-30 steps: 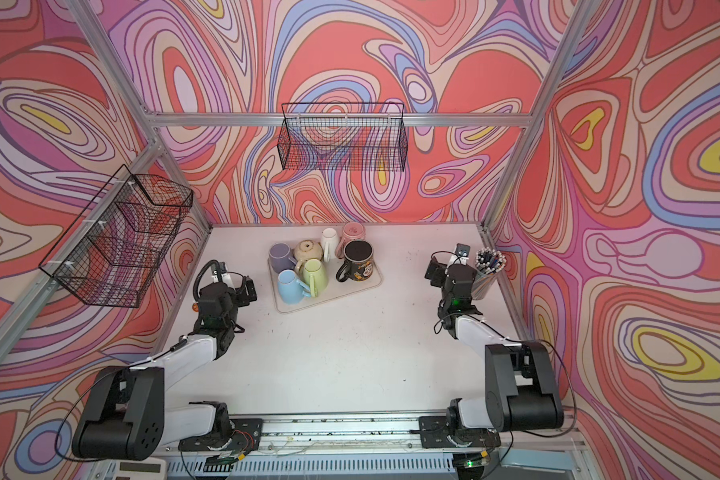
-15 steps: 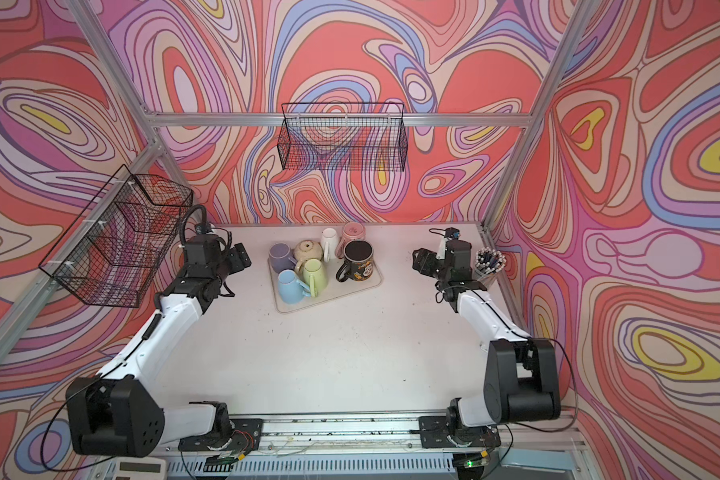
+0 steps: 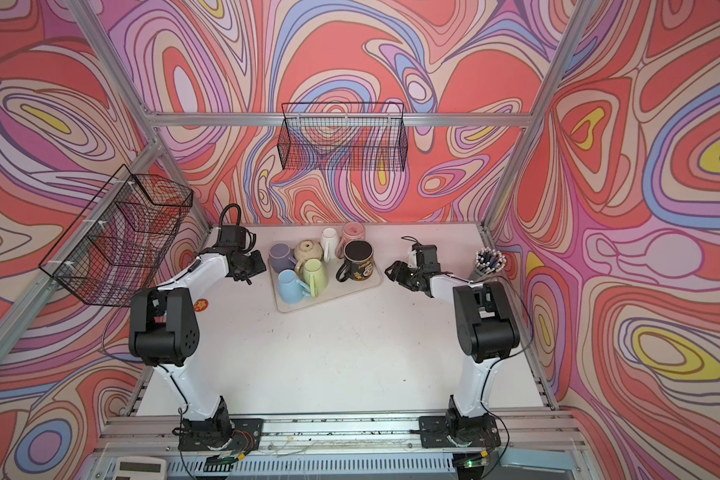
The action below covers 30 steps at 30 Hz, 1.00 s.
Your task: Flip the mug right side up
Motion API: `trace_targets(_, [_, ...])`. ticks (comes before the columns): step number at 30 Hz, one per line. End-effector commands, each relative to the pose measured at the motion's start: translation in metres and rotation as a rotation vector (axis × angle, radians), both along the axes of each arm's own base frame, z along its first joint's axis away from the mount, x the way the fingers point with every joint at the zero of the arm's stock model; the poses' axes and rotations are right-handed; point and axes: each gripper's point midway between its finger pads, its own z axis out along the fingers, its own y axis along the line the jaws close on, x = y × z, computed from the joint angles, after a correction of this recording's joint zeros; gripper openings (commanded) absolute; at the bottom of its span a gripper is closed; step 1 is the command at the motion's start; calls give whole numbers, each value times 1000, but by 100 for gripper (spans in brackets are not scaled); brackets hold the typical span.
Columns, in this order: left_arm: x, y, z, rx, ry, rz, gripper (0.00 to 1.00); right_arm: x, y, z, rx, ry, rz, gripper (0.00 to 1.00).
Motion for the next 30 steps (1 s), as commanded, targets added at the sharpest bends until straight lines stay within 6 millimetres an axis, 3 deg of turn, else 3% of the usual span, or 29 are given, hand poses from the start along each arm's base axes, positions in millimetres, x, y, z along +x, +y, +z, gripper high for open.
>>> trace_targets(1, [-1, -7, -13, -72, 66, -3, 42, 13, 8, 4, 34, -17, 7, 65])
trace_targets(11, [13, -10, -47, -101, 123, 3, 37, 25, 17, -25, 67, 31, 17, 59])
trace_targets(20, [14, -6, -72, -98, 169, 16, 28, 32, 36, -46, 81, 69, 31, 52])
trace_targets(30, [16, -6, -77, -109, 177, 14, 18, 21, 39, -62, 78, 124, 40, 42])
